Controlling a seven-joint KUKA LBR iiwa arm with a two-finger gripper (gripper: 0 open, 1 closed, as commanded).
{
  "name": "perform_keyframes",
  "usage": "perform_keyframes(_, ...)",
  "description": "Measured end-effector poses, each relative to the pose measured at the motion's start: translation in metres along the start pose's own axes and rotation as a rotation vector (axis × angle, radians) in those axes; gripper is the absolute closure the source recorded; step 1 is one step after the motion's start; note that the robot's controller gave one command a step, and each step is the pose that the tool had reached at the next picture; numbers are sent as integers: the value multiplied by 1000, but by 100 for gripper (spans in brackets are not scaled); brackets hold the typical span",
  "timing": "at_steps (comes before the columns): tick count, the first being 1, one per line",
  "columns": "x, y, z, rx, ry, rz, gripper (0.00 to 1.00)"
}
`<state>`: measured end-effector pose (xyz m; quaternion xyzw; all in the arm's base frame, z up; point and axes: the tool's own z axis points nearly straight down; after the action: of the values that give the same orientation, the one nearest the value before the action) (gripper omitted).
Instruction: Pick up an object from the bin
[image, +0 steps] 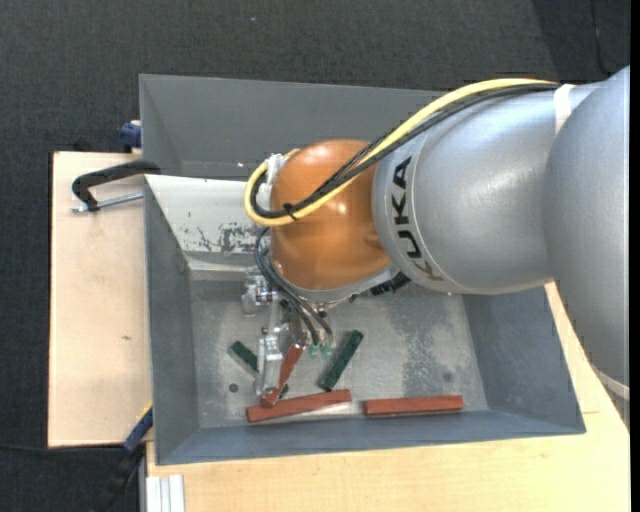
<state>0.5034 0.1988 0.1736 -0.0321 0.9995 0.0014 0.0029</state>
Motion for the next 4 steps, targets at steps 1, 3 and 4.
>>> perform_keyframes(1,-7,-32,95,0,7,-214,0)
perform_keyframes(3,2,-29,102,1,5,-107,100)
perform_keyframes(4,2,-29,103,0,6,-107,100)
